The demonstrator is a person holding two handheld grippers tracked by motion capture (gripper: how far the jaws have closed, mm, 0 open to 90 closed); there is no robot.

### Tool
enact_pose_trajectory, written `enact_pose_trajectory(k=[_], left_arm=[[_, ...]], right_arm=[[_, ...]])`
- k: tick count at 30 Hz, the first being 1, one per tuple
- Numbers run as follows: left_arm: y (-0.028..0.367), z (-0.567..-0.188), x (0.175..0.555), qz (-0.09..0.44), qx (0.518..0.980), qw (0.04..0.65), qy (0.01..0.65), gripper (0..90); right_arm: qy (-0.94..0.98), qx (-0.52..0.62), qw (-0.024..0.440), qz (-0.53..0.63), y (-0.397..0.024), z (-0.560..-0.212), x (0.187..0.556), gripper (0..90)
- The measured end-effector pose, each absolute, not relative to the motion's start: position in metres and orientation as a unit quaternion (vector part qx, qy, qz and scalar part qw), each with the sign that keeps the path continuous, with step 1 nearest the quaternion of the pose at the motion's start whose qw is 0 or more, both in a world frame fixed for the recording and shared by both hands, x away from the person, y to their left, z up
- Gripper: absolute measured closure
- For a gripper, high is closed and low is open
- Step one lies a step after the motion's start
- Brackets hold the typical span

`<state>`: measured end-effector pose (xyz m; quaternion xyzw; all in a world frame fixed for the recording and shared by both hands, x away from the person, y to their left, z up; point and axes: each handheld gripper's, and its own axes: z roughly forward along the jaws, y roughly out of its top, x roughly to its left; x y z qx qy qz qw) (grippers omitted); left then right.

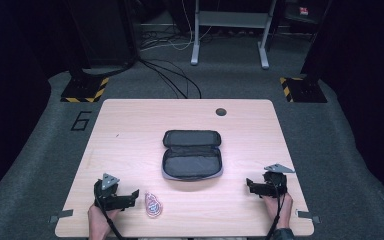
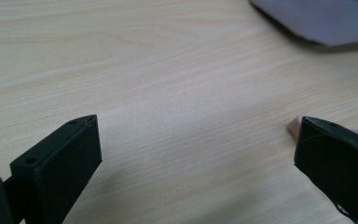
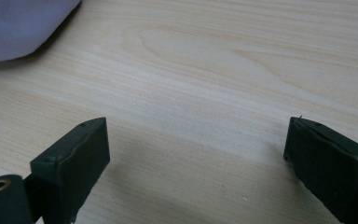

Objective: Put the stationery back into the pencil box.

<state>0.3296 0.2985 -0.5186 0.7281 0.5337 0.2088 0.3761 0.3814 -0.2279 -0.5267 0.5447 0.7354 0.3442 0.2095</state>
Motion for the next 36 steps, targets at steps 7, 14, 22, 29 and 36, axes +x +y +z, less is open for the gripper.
enact_pose_trajectory(k=[7,14,22,29,36], left_arm=[[0.287,-0.515,0.32,0.195,0.723,0.388,0.537,0.8],[0.275,-0.509,0.309,0.179,0.732,0.394,0.526,2.7],[0.255,-0.507,0.297,0.161,0.758,0.387,0.5,5.8],[0.238,-0.51,0.294,0.15,0.775,0.381,0.481,9.8],[0.228,-0.513,0.295,0.124,0.791,0.38,0.463,14.4]], right_arm=[[0.742,0.534,0.22,0.341,-0.227,-0.528,0.382,7.8],[0.743,0.535,0.222,0.336,-0.226,-0.528,0.382,8.8],[0.741,0.535,0.228,0.336,-0.226,-0.528,0.381,10.4],[0.74,0.537,0.231,0.333,-0.225,-0.528,0.381,11.0],[0.739,0.538,0.232,0.333,-0.225,-0.528,0.381,11.3]])
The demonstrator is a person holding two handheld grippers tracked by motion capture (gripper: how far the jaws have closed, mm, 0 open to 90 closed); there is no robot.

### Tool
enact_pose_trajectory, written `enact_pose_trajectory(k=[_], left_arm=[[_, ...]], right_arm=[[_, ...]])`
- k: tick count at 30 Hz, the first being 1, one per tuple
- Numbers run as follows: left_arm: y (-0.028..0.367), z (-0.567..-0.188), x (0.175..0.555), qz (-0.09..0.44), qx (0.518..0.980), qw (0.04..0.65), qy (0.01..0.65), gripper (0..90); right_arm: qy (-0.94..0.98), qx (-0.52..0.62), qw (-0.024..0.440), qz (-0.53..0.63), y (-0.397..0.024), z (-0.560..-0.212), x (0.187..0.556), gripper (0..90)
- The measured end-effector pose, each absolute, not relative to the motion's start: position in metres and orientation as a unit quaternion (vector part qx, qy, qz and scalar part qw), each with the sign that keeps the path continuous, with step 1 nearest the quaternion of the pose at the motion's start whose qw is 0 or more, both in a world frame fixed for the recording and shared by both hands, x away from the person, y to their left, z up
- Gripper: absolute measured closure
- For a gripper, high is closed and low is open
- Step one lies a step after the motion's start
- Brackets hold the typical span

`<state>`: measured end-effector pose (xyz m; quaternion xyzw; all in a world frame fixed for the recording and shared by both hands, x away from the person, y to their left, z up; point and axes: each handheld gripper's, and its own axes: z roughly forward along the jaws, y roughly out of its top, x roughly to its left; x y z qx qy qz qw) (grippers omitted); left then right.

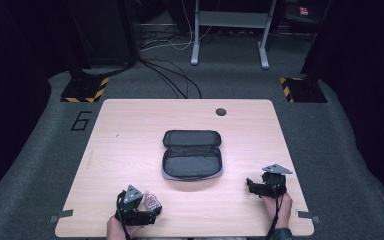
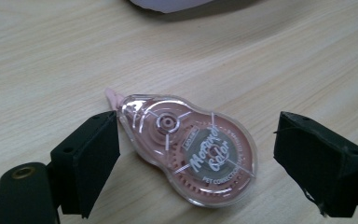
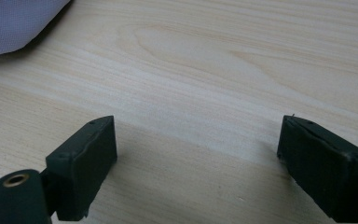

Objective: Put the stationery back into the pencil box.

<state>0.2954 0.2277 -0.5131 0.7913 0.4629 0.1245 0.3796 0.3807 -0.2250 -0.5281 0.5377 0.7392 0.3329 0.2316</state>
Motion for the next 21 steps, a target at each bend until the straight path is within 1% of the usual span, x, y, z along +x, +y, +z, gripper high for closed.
enact_pose_trajectory(k=[8,11,14,19,21], left_arm=[[0.222,-0.514,0.3,0.115,0.806,0.372,0.446,14.6],[0.219,-0.515,0.301,0.113,0.803,0.376,0.448,14.6],[0.218,-0.515,0.304,0.117,0.81,0.377,0.434,14.4],[0.215,-0.516,0.304,0.133,0.796,0.381,0.452,13.8],[0.214,-0.516,0.302,0.143,0.802,0.368,0.448,14.7]], right_arm=[[0.739,0.538,0.232,0.333,-0.225,-0.528,0.381,11.4],[0.739,0.538,0.231,0.334,-0.225,-0.528,0.381,11.4],[0.739,0.538,0.231,0.334,-0.225,-0.528,0.381,11.4],[0.735,0.541,0.23,0.337,-0.225,-0.528,0.381,11.6],[0.736,0.54,0.23,0.337,-0.225,-0.528,0.381,11.6]])
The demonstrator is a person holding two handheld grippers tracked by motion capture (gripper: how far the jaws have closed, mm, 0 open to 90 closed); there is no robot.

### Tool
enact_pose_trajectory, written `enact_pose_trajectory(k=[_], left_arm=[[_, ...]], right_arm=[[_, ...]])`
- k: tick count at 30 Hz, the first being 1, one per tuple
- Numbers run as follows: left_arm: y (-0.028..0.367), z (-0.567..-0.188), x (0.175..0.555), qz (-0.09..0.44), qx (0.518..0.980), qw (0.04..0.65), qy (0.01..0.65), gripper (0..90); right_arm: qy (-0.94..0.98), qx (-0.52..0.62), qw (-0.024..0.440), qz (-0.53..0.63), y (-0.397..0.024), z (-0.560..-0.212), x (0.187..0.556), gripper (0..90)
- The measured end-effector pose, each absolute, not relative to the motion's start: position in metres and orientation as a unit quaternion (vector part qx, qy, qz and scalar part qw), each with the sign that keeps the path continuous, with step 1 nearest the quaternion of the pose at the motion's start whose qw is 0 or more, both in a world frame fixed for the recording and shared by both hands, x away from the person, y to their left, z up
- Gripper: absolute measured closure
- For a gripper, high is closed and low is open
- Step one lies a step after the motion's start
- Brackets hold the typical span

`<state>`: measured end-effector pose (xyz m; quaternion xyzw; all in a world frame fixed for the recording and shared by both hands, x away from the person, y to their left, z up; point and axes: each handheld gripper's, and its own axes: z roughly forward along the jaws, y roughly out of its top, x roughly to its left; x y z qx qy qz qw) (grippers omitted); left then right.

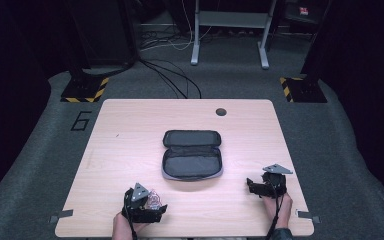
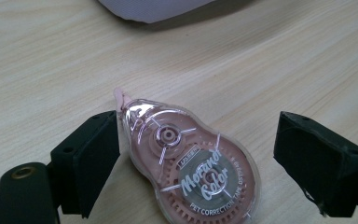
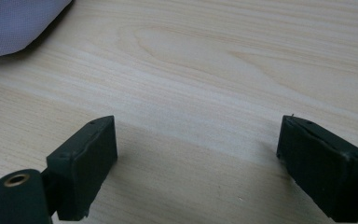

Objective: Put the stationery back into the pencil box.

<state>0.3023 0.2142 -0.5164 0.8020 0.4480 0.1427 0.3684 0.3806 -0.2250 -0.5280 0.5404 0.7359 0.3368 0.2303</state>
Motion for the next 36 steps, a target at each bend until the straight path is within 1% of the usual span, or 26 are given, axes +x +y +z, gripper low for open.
enact_pose_trajectory(k=[2,7,24,31,32,34,36], left_arm=[[0.212,-0.519,0.3,0.156,0.802,0.361,0.45,15.4],[0.215,-0.521,0.299,0.157,0.804,0.352,0.453,19.0],[0.241,-0.522,0.296,0.172,0.785,0.352,0.48,22.6],[0.235,-0.522,0.298,0.169,0.791,0.362,0.464,22.0],[0.234,-0.522,0.299,0.162,0.795,0.358,0.462,22.4],[0.232,-0.524,0.301,0.168,0.792,0.364,0.461,24.1],[0.232,-0.524,0.301,0.168,0.792,0.365,0.46,28.0]], right_arm=[[0.736,0.54,0.23,0.337,-0.225,-0.528,0.381,11.8],[0.738,0.538,0.232,0.335,-0.226,-0.528,0.381,12.2],[0.737,0.54,0.232,0.334,-0.225,-0.528,0.38,12.6],[0.735,0.541,0.232,0.336,-0.225,-0.528,0.381,12.7],[0.738,0.539,0.232,0.335,-0.226,-0.528,0.38,12.7],[0.737,0.539,0.232,0.335,-0.226,-0.528,0.38,12.7],[0.737,0.538,0.232,0.335,-0.226,-0.528,0.381,12.7]])
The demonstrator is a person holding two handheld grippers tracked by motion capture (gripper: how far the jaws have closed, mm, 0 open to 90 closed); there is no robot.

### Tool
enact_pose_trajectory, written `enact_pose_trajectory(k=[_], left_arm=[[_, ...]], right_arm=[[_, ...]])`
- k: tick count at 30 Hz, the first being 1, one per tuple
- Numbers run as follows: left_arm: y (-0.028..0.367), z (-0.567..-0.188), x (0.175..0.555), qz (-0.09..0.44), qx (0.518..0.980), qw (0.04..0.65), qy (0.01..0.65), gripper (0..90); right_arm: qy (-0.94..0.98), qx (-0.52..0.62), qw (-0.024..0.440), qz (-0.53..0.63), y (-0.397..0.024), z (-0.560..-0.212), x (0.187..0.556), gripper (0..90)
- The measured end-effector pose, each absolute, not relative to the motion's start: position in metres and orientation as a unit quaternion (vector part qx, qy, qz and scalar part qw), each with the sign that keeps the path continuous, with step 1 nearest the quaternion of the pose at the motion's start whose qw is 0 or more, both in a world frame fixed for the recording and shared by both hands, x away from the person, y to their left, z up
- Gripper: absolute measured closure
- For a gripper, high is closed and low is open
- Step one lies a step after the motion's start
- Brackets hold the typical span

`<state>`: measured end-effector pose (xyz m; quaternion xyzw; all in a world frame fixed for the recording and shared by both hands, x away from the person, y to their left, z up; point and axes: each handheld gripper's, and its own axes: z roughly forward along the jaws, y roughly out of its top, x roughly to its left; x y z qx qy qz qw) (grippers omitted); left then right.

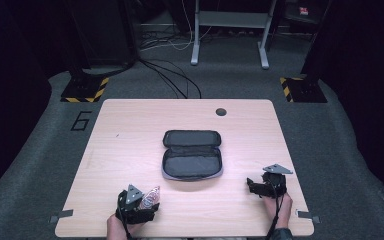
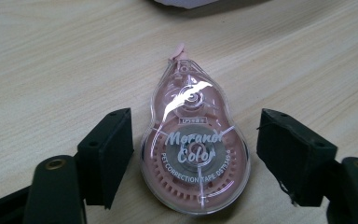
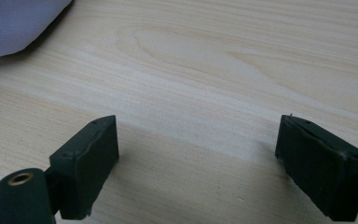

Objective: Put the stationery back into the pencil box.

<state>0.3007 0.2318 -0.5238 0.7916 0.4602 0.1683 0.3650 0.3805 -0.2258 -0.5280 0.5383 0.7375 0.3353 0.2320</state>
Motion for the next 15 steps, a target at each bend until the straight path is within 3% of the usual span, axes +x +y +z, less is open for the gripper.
enact_pose_trajectory(k=[6,15], left_arm=[[0.2329,-0.5234,0.2999,0.178,0.801,0.359,0.446,38.1],[0.2311,-0.5228,0.3004,0.192,0.817,0.344,0.421,38.8]], right_arm=[[0.737,0.538,0.231,0.337,-0.2256,-0.5282,0.3804,12.1],[0.745,0.531,0.231,0.331,-0.2235,-0.5287,0.3813,8.5]])
